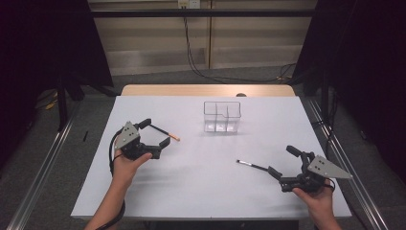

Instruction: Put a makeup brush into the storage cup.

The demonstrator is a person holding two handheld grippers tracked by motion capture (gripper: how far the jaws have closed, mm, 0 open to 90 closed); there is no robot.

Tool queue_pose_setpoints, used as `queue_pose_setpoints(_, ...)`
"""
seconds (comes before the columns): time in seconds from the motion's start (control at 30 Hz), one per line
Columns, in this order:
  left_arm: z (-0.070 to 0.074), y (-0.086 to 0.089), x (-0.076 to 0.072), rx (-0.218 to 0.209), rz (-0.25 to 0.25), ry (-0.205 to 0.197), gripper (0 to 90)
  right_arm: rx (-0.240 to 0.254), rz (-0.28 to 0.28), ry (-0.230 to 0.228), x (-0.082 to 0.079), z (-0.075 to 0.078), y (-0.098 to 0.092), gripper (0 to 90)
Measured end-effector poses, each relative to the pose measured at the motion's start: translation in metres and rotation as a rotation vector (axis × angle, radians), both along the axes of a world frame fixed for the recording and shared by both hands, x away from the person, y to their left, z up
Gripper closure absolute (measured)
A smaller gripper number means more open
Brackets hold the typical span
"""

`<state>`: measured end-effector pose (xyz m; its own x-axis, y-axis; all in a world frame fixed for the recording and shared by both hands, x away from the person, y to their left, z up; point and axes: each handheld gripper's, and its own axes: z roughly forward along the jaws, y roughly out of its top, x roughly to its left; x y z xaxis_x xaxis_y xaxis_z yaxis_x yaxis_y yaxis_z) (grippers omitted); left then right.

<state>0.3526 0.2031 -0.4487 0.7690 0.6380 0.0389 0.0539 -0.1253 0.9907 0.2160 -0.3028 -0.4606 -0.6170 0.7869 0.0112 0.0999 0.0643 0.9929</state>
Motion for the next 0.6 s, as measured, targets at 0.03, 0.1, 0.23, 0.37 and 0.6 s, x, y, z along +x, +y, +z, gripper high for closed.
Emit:
queue_pose_setpoints(0.03, 0.000, 0.000, 0.002, -0.003, 0.001, 0.000, 0.0, 0.000, 0.000, 0.000, 0.000, 0.000, 0.000, 0.0)
queue_pose_setpoints(0.1, 0.000, -0.001, 0.004, -0.003, 0.003, 0.000, 0.0, -0.001, -0.001, 0.000, -0.001, 0.000, -0.001, 0.0)
queue_pose_setpoints(0.23, 0.001, -0.004, 0.010, 0.010, -0.011, -0.002, 0.0, -0.003, -0.003, -0.002, -0.004, 0.000, -0.003, 0.0)
queue_pose_setpoints(0.37, 0.000, -0.007, 0.016, -0.002, -0.023, 0.004, 0.0, -0.005, -0.012, -0.003, -0.005, 0.000, -0.005, 0.0)
queue_pose_setpoints(0.6, -0.002, -0.008, 0.024, -0.014, -0.012, 0.007, 0.0, -0.008, -0.012, -0.003, -0.005, 0.000, -0.005, 0.0)
